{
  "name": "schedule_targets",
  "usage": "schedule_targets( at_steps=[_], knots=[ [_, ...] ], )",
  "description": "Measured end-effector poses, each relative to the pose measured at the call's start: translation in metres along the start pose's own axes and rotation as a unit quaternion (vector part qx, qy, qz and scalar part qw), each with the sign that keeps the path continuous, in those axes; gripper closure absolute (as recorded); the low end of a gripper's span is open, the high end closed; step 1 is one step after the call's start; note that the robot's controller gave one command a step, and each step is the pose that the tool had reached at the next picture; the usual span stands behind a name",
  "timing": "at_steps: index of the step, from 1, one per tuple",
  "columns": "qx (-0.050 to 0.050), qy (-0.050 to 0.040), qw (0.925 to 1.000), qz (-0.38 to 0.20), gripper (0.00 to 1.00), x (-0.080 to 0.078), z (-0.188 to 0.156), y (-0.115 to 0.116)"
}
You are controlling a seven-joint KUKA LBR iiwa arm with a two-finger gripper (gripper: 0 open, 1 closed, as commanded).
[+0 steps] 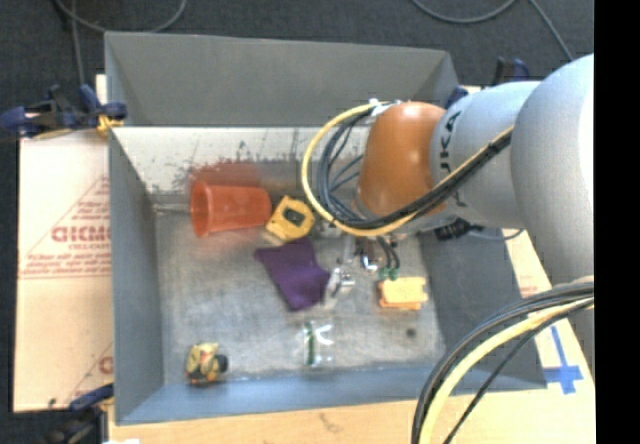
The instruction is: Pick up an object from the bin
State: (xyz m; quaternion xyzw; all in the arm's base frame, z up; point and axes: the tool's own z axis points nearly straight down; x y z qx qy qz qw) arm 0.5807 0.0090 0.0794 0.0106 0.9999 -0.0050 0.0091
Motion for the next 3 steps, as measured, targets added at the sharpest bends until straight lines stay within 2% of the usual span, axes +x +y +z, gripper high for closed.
schedule_targets(
  at_steps=[1, 2, 3],
  knots=[
    [-0.001, 0.0085, 0.9586, -0.285, 1.00, 0.015, -0.001, 0.037],
    [-0.001, 0.0081, 0.9586, -0.285, 1.00, 0.015, -0.001, 0.037],
    [-0.007, 0.0049, 0.9584, -0.285, 1.00, 0.016, -0.139, 0.031]
  ],
)
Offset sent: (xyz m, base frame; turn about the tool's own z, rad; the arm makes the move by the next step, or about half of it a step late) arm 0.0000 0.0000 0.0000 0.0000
